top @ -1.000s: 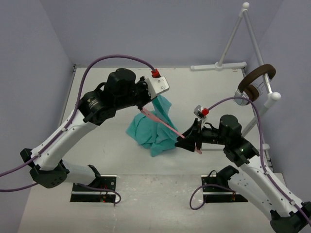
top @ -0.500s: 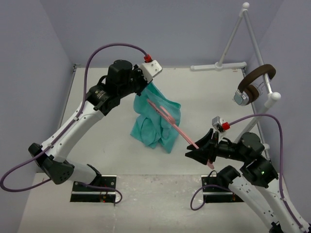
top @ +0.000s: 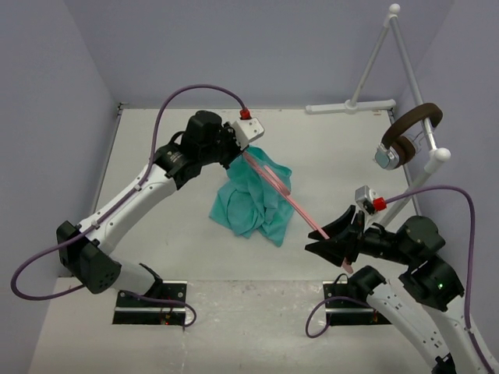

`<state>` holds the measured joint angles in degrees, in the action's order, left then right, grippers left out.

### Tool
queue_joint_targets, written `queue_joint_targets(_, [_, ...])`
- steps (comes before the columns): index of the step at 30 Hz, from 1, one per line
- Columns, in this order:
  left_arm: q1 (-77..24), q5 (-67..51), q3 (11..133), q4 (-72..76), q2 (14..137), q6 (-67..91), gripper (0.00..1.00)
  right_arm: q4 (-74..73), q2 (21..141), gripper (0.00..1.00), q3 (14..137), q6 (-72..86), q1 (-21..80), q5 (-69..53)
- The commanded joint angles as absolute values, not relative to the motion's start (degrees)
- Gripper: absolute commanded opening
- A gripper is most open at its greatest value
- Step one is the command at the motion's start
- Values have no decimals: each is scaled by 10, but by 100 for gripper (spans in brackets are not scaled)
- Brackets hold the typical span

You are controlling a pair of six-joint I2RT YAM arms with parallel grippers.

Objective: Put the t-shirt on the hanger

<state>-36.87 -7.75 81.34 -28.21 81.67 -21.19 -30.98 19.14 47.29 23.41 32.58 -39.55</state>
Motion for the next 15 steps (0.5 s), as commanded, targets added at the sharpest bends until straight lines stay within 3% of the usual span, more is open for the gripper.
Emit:
queue_joint_targets(1, [-356,-96,793,-236,814,-203,0,-292,220,0,510,211,326,-385])
queue_joint_targets(15, [-329,-21,783,-187,832,-168,0,-338,219,0,539,176,326,-467])
